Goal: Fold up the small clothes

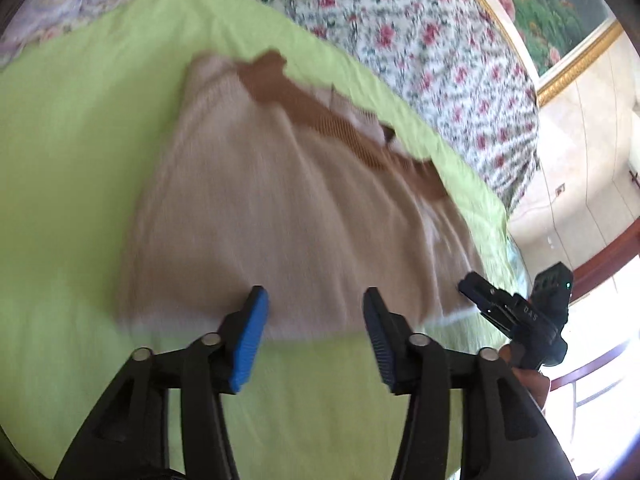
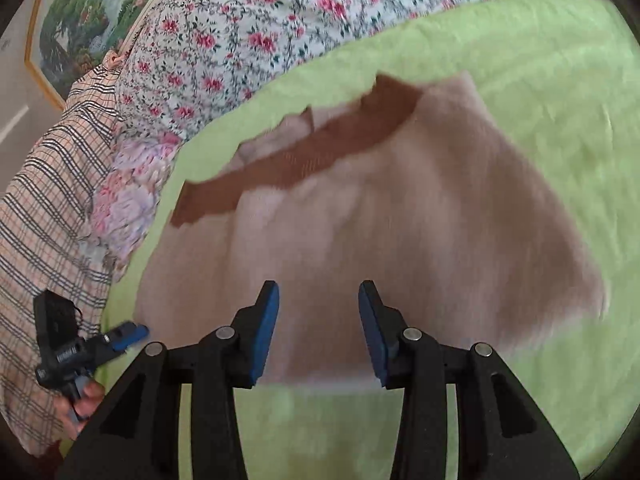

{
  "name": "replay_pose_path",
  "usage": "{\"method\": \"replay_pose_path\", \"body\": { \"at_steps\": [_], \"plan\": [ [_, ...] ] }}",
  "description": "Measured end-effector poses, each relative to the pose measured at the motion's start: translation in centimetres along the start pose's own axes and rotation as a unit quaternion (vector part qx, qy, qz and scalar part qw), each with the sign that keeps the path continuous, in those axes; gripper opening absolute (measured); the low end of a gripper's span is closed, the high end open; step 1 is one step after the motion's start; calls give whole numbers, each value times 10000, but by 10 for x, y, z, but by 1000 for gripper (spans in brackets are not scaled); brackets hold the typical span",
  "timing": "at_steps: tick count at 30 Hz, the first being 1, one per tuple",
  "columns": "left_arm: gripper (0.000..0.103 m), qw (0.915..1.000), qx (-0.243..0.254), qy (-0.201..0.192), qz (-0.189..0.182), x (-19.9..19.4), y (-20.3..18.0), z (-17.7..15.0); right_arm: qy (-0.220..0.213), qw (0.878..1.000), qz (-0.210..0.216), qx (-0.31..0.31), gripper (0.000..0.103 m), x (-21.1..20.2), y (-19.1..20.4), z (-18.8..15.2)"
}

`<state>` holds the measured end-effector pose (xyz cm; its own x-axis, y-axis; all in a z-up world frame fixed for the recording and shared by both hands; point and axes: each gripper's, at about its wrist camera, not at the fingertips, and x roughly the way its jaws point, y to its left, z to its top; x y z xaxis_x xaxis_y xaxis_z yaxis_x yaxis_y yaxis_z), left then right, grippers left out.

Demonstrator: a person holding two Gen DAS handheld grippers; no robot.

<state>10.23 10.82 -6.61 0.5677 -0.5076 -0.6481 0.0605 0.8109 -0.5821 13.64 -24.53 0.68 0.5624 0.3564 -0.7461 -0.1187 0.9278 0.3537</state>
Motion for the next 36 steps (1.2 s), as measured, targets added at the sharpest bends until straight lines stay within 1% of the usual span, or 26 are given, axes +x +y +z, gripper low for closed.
{"method": "replay_pose_path", "body": {
  "at_steps": [4, 6, 8, 10, 11, 14, 18, 21, 25, 28, 29, 30, 32, 33, 34, 35, 36],
  "plan": [
    [55, 9997, -193, 159, -64, 1, -2, -32, 76, 10000, 11, 34, 44, -10, 5, -25],
    [55, 9993, -291, 210, -100, 3, -3, -41, 88, 10000, 3, 36, 45, -15, 7, -33],
    [58, 9993, -307, 213, -75, 3, -6, -45, 91, 9999, 13, 45, 46, -20, 8, -40],
    [63, 9992, -355, 195, -56, 5, -6, -43, 89, 9999, 10, 65, 47, -23, 8, -43],
    [67, 9989, -412, 194, -78, 5, -6, -43, 81, 9999, 14, 91, 47, -24, 7, -45],
    [67, 9983, -571, 106, -56, 7, -4, -39, 75, 9998, 35, 187, 47, -26, 4, -46],
    [67, 9980, -612, -95, 143, 9, 2, -33, 73, 9997, 34, 219, 47, -25, 3, -46],
    [67, 9964, -750, -265, 284, 12, 8, -23, 84, 9997, 55, 217, 47, -24, 2, -45],
    [67, 9933, -1014, -455, 307, 16, 20, -6, 88, 9997, 103, 188, 47, -22, 4, -41],
    [67, 9923, -918, -663, 500, 21, 22, 7, 74, 9998, 154, 137, 47, -19, 6, -34],
    [65, 9916, -799, -767, 667, 25, 22, 13, 60, 9998, 169, 125, 47, -18, 6, -31],
    [58, 9905, -728, -813, 835, 28, 21, 16, 47, 9997, 195, 120, 47, -17, 6, -27],
    [49, 9881, -647, -897, 1070, 32, 19, 23, 13, 9995, 277, 119, 47, -15, 4, -19],
    [36, 9872, -599, -932, 1145, 34, 16, 26, -1, 9995, 298, 123, 47, -14, 4, -16],
    [29, 9875, -529, -932, 1158, 36, 13, 29, -15, 9994, 329, 122, 48, -13, 2, -12],
    [22, 9876, -461, -925, 1184, 37, 9, 32, -33, 9992, 368, 120, 48, -13, 0, -6],
    [19, 9864, -405, -952, 1278, 37, 5, 33, -46, 9991, 390, 128, 47, -13, -1, -2]
  ]
}}
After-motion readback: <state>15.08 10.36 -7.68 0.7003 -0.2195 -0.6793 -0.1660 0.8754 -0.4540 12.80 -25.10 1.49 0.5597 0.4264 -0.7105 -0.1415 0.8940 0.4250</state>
